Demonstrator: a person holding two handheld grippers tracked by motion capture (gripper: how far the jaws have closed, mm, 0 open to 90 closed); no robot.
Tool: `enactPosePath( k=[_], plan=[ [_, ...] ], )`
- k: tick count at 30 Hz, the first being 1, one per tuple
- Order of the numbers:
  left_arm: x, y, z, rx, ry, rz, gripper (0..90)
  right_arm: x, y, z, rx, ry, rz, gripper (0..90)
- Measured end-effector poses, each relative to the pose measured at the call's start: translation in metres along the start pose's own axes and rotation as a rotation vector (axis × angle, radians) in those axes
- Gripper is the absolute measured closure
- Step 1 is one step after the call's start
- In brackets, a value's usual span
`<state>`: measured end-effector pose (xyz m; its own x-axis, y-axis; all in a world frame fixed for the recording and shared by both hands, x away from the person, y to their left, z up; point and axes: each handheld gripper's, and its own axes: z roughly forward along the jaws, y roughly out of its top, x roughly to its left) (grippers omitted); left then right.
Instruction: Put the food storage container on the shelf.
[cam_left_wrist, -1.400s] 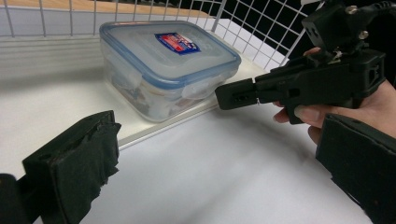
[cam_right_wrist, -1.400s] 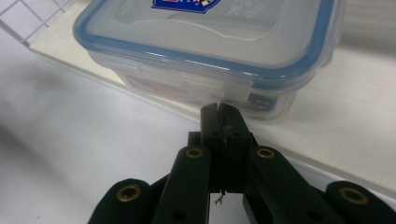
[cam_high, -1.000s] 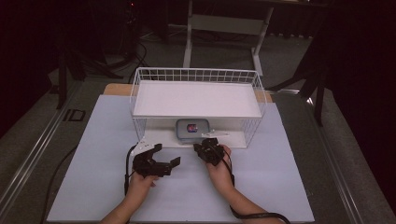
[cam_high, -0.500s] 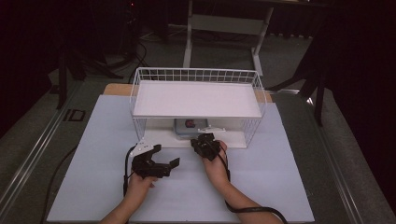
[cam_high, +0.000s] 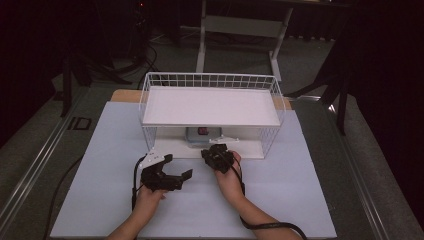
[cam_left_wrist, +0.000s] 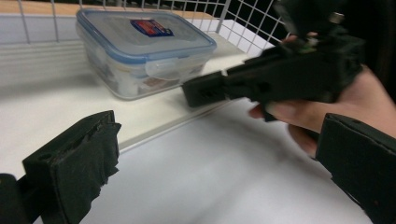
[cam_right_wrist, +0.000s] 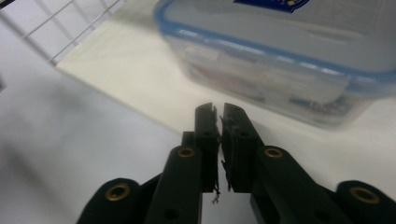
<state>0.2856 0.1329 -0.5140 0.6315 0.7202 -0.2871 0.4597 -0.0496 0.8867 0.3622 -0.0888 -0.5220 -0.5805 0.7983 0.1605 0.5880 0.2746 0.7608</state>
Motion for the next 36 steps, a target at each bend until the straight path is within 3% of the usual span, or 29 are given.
enactPosePath(
  k=[3,8,10,13,15,19,24,36],
  plan=[
    [-0.001,0.001,0.0,-0.012,-0.01,0.018,0.3,0.001,-0.005,-0.011,-0.016,0.015,-0.012,74.5],
    [-0.007,0.007,0.001,-0.028,-0.02,0.128,0.3,-0.001,-0.009,-0.029,-0.085,0.017,-0.04,43.8],
    [-0.01,0.009,0.002,-0.022,-0.033,0.139,0.3,-0.004,-0.009,-0.035,-0.106,0.025,-0.04,33.4],
    [-0.012,0.011,0.001,-0.007,-0.059,0.139,0.3,-0.007,-0.011,-0.042,-0.113,0.081,-0.056,18.1],
    [-0.012,0.011,-0.001,0.001,-0.076,0.136,0.3,-0.008,-0.013,-0.047,-0.12,0.108,-0.055,17.2],
    [-0.009,0.012,-0.01,0.001,-0.09,0.12,0.3,-0.008,-0.017,-0.053,-0.115,0.116,-0.084,14.4],
    [-0.009,0.014,-0.022,0.012,-0.101,0.124,0.3,-0.011,-0.028,-0.072,-0.13,0.143,-0.067,14.7],
    [-0.005,0.007,-0.044,0.031,-0.103,0.109,0.3,-0.028,-0.041,-0.104,-0.144,0.127,-0.075,15.0]
  ],
)
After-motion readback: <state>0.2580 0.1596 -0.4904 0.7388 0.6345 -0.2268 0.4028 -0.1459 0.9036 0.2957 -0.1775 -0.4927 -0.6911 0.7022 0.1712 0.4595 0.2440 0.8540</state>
